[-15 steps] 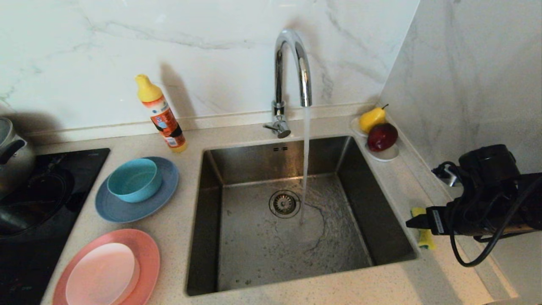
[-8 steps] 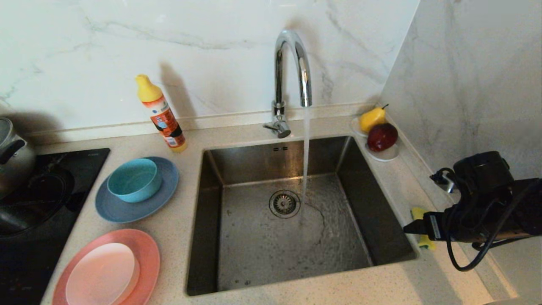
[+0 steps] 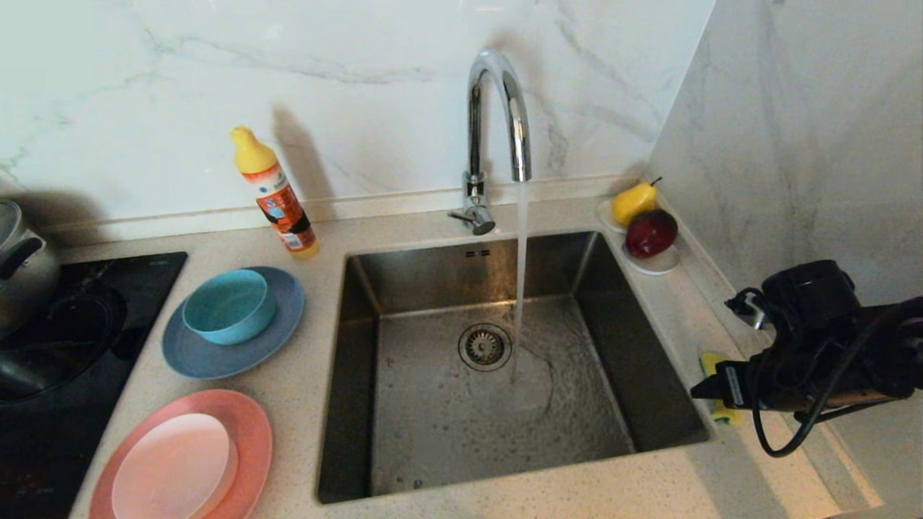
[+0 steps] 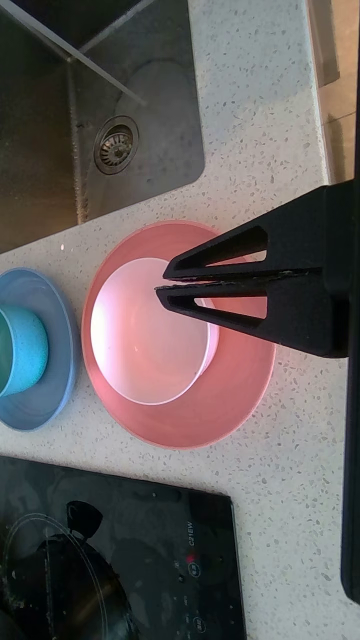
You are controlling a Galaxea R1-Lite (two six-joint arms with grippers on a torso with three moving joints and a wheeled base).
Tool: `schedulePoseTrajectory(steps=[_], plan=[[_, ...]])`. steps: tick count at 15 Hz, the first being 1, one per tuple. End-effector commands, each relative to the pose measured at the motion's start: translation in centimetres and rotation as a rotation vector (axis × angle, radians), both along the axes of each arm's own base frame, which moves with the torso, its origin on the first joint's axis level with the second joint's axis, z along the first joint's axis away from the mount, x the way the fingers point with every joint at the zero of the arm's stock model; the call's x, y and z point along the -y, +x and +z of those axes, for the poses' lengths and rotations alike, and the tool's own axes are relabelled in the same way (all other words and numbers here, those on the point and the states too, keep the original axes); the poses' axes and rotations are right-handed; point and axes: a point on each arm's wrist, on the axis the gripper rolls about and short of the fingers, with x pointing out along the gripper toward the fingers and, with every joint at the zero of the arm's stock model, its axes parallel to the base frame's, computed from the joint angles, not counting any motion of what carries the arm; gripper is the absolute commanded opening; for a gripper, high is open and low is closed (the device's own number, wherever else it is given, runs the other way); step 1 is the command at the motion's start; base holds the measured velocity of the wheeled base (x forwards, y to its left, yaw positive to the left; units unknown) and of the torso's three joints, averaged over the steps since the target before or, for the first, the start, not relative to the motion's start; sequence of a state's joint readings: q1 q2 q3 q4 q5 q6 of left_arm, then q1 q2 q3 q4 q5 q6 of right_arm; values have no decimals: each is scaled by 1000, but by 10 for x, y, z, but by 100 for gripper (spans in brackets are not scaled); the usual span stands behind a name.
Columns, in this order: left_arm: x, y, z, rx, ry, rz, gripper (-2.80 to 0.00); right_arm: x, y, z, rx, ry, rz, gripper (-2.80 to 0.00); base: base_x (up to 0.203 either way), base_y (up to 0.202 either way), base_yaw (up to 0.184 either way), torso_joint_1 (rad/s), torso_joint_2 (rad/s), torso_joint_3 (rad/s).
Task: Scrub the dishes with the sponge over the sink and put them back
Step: Pick up a bowl and the sponge
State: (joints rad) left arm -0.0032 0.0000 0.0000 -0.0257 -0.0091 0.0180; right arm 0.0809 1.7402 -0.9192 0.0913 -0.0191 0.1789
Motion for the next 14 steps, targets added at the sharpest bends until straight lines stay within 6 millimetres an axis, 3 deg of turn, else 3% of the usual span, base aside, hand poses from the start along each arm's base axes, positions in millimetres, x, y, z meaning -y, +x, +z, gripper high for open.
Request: schedulePoseTrajectory(steps=[1, 9, 14], plan=[[0, 2, -5, -20, 0, 0, -280, 0, 3, -2, -7, -1, -2, -280, 0, 0, 0, 0, 0, 0], [0, 1, -5, -18, 0, 0, -280, 0, -1, 6, 16, 0, -3, -280, 0, 0, 0, 0, 0, 0], [0, 1, -5, -20, 0, 0, -280, -1, -22, 36, 114, 12, 34, -280, 0, 0, 0, 0, 0, 0]])
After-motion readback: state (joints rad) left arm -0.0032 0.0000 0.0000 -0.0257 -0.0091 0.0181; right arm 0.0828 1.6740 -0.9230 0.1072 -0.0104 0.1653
